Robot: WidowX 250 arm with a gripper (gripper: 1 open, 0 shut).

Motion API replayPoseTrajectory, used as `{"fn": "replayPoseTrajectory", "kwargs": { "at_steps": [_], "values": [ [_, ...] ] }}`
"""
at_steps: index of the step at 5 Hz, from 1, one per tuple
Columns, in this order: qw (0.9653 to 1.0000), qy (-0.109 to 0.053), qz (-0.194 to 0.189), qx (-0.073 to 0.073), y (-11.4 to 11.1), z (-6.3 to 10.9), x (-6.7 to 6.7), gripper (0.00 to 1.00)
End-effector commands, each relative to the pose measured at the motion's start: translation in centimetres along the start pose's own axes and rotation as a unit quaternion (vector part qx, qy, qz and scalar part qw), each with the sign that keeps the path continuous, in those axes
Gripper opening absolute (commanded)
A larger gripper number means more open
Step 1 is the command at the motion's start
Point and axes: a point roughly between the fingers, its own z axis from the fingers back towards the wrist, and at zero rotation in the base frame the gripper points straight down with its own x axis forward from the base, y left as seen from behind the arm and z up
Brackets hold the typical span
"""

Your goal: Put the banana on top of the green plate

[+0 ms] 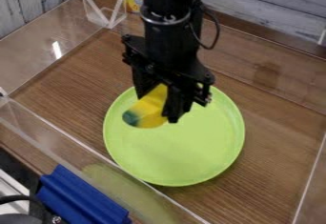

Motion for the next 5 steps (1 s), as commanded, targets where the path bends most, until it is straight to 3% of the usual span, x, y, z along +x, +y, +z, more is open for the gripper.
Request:
{"fn": "replayPoseTrajectory", "kwargs": {
  "at_steps": [1,5],
  "values": [
    [0.9998,-0.02,0.008,0.004,-0.6,0.3,0.0,0.0],
    [0.9992,-0.029,0.026,0.012,-2.6,-2.4,-0.4,0.0]
  ]
}}
